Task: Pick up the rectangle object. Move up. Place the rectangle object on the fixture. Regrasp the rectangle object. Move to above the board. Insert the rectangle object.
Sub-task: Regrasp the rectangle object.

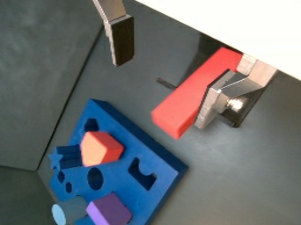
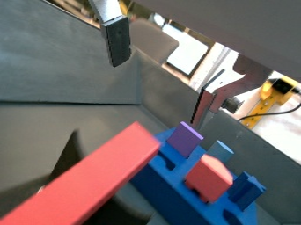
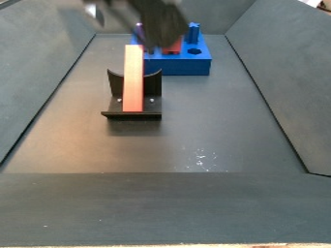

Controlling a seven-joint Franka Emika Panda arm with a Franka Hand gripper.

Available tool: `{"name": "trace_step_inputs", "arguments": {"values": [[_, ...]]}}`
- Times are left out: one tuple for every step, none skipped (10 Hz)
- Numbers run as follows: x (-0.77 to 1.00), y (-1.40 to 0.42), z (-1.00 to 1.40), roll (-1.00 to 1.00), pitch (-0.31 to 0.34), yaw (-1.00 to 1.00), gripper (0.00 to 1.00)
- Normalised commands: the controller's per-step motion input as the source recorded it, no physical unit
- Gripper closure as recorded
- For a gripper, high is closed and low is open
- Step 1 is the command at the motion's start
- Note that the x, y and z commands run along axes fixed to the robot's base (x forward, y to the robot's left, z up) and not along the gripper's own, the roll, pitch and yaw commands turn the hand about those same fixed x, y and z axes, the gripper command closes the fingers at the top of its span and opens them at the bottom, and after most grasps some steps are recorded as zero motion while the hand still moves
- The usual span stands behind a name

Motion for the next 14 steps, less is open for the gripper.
{"name": "trace_step_inputs", "arguments": {"values": [[-0.06,-1.00,0.82,1.00,0.025,0.04,0.00],[-0.07,-0.96,0.73,1.00,0.023,0.04,0.00],[-0.06,-0.72,0.43,1.00,0.019,0.04,0.00],[-0.04,-0.53,0.19,1.00,0.018,0.04,0.00],[-0.02,-0.27,0.06,1.00,0.016,0.04,0.00],[-0.02,-0.13,0.06,1.00,0.016,0.04,0.00],[-0.03,-0.03,0.04,1.00,0.012,0.04,0.00],[-0.02,-0.04,0.02,1.00,0.010,0.04,0.00],[-0.02,-0.04,0.01,1.00,0.006,0.04,0.00],[-0.01,-0.02,0.01,1.00,0.002,0.04,0.00],[0.00,-0.02,0.01,1.00,-0.002,0.04,0.00],[0.00,-0.02,0.00,1.00,-0.003,0.05,0.00],[0.00,-0.02,0.01,1.00,-0.003,0.05,0.00],[0.00,-0.02,0.01,1.00,0.001,0.05,0.00]]}}
